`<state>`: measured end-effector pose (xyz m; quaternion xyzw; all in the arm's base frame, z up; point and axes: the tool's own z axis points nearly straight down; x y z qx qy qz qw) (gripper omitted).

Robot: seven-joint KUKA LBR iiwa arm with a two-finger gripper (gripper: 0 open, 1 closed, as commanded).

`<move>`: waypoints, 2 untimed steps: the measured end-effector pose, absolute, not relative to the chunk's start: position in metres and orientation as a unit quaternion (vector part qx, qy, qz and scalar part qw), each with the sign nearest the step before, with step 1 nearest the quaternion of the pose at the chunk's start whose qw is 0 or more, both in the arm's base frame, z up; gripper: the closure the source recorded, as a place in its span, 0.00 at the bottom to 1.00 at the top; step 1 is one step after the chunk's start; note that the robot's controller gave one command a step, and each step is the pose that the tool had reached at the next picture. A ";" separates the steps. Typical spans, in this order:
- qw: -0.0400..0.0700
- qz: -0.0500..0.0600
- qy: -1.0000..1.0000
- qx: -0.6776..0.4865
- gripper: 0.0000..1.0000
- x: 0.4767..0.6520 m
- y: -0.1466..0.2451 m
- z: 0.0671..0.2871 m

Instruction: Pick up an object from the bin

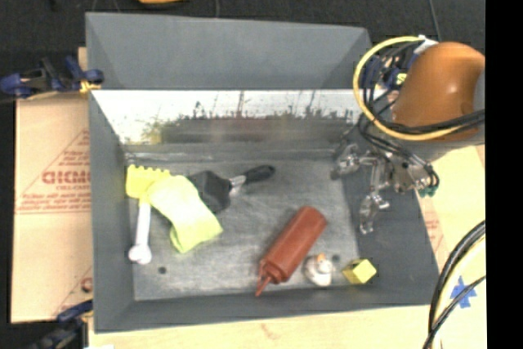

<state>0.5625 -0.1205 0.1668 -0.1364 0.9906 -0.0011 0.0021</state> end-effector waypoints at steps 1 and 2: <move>0.002 -0.001 0.991 -0.137 0.00 0.562 -0.120 0.167; 0.005 -0.003 0.987 -0.163 0.00 0.555 -0.088 0.136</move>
Offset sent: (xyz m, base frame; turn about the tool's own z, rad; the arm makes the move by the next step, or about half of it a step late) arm -0.0244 0.0995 -0.0902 -0.1639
